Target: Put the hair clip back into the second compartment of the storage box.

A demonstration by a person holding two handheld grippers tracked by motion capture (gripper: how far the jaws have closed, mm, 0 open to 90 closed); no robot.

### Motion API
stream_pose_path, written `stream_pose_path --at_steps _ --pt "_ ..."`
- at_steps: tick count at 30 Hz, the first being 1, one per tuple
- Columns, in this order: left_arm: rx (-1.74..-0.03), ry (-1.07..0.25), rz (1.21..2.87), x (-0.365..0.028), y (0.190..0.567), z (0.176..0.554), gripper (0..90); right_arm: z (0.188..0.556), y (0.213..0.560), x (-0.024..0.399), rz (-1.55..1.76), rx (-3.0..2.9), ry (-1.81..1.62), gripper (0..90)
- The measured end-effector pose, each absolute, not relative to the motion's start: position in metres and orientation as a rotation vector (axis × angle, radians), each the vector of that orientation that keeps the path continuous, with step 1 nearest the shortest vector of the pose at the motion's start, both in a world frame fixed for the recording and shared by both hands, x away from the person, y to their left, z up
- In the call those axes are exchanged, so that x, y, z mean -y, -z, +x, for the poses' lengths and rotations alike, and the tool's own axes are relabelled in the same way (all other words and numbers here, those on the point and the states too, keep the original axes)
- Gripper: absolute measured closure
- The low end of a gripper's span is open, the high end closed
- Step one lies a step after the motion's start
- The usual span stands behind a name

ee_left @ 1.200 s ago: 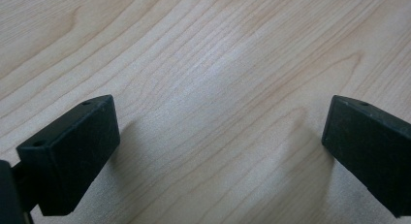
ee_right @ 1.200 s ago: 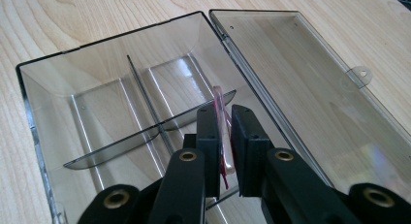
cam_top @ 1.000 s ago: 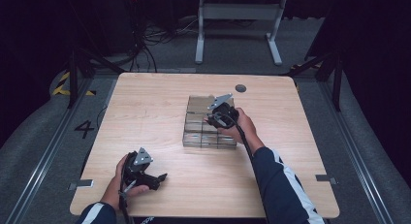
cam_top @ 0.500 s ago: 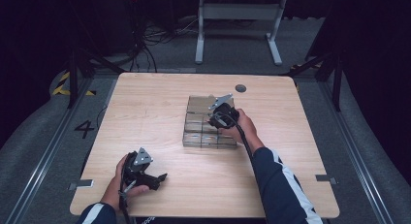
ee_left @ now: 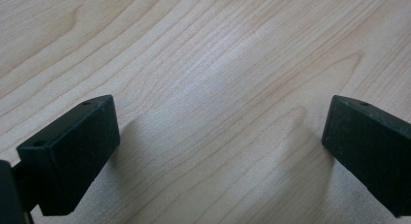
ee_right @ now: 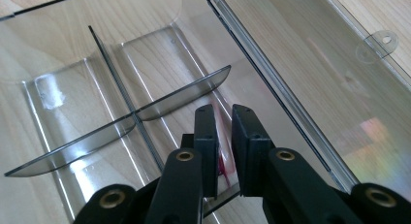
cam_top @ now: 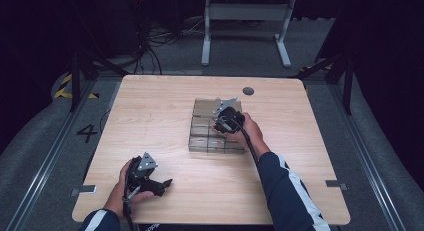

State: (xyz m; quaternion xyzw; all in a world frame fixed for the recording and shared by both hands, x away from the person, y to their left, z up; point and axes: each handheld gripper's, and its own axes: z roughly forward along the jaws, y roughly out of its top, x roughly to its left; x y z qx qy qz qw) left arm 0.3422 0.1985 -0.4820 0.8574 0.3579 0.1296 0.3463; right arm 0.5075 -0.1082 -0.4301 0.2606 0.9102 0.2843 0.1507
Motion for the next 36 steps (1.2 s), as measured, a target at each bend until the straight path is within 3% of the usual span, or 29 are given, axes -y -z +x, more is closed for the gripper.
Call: stream_pose_path --at_steps 19,36 --pt "-0.927 -0.337 2.226 -0.199 0.482 0.342 0.6 0.497 0.426 0.108 0.733 -2.613 -0.835 80.4" --pt "-0.923 -0.339 2.226 -0.199 0.482 0.342 0.6 0.475 0.409 0.133 0.704 -2.56 -0.858 77.5"
